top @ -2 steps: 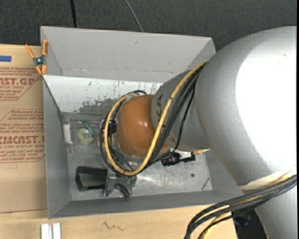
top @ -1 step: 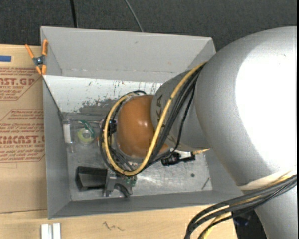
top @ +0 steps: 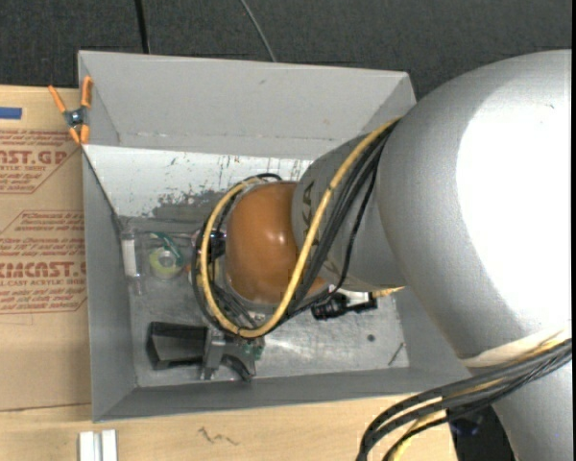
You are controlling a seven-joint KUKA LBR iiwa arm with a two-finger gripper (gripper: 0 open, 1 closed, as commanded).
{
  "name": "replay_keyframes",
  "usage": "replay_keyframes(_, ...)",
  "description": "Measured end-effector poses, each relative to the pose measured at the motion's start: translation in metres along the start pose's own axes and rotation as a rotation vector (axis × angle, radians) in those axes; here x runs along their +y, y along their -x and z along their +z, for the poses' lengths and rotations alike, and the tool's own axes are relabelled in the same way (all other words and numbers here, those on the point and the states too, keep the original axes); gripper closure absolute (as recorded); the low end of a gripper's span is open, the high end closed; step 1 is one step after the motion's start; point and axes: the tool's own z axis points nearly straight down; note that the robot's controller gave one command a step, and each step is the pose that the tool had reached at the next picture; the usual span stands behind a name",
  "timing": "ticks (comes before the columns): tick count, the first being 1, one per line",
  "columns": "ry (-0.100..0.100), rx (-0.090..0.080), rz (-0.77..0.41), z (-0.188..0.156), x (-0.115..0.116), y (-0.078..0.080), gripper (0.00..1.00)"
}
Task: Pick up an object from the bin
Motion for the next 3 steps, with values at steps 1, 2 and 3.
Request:
replay_keyframes(1,-0.005,0.012,0.000,-0.009,-0.001,-0.002,1.00)
replay_keyframes(2,-0.008,0.019,0.000,-0.027,-0.001,-0.003,1.00)
replay_keyframes(3,-0.006,0.015,0.000,-0.037,0.000,-0.001,1.00)
